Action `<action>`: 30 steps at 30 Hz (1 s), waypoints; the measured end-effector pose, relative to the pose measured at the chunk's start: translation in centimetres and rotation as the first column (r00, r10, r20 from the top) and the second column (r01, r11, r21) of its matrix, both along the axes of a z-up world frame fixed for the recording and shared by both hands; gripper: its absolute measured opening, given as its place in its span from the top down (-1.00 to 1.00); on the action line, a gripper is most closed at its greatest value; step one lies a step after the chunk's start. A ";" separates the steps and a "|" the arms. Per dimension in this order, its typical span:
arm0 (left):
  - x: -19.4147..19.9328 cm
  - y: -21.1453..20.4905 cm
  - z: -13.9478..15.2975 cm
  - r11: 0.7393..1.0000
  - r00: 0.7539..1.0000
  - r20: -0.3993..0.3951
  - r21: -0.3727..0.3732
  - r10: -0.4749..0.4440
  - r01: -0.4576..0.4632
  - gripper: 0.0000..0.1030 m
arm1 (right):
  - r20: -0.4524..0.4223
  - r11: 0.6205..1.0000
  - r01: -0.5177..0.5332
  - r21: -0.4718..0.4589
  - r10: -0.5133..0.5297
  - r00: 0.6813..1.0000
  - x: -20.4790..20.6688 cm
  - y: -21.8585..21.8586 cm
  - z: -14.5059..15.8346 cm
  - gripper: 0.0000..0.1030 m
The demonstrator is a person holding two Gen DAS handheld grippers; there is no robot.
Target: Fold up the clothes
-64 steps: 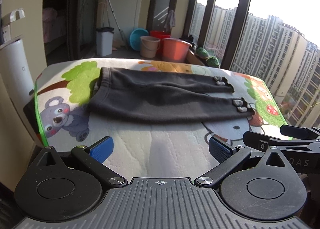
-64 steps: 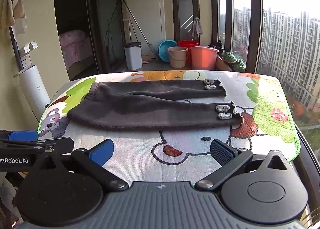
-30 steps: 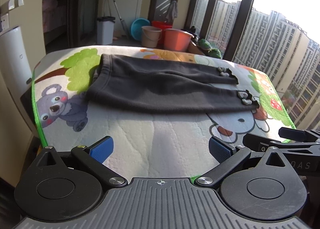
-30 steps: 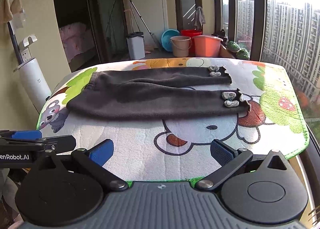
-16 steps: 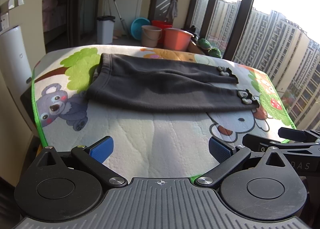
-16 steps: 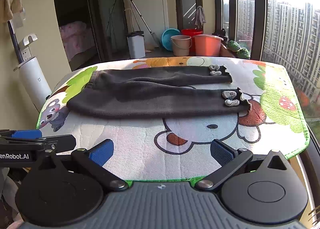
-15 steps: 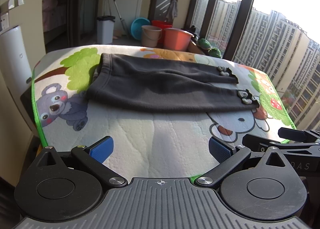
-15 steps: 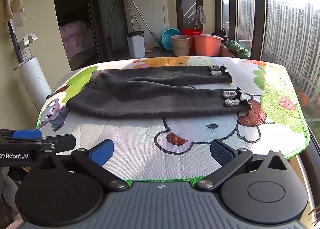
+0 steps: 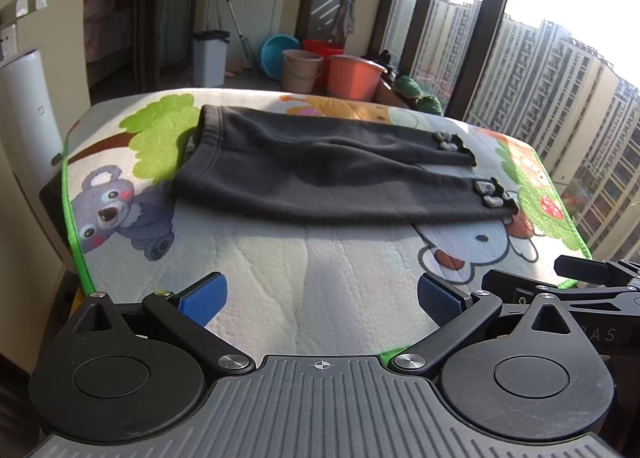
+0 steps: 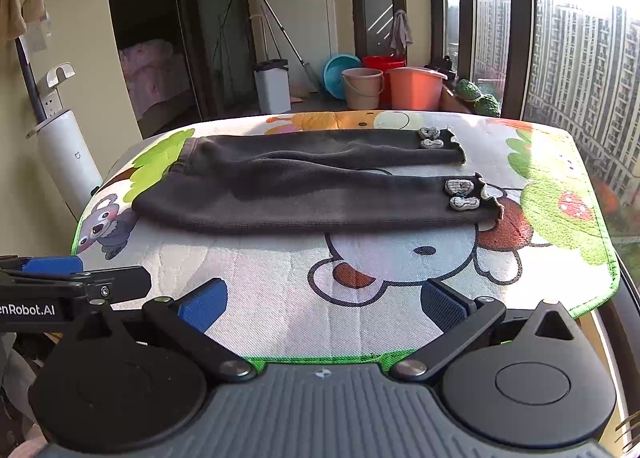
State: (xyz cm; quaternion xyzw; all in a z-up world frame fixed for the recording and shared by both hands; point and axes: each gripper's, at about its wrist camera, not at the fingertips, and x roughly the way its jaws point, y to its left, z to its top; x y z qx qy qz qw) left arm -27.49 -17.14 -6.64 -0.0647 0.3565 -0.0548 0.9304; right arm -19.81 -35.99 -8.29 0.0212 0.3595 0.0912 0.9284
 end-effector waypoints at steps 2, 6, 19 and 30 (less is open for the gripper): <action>0.0 0.0 0.0 1.000 1.000 0.000 0.000 0.000 0.000 -1.00 | 0.000 1.000 0.000 0.000 0.000 1.000 0.0 0.0 0.0 -1.00; 0.1 0.0 -0.1 1.000 1.000 -0.002 -0.001 -0.002 0.002 -1.00 | -0.003 1.000 -0.001 0.001 0.001 1.000 -0.1 0.1 0.0 -1.00; 0.1 0.0 -0.1 1.000 1.000 -0.005 -0.003 -0.005 0.005 -1.00 | -0.007 1.000 -0.001 0.000 0.001 1.000 0.0 0.2 -0.2 -1.00; 2.3 -0.1 -0.6 1.000 1.000 -0.022 0.008 -0.015 0.015 -1.00 | -0.031 1.000 -0.017 -0.013 0.016 0.999 1.6 0.1 -1.0 -1.00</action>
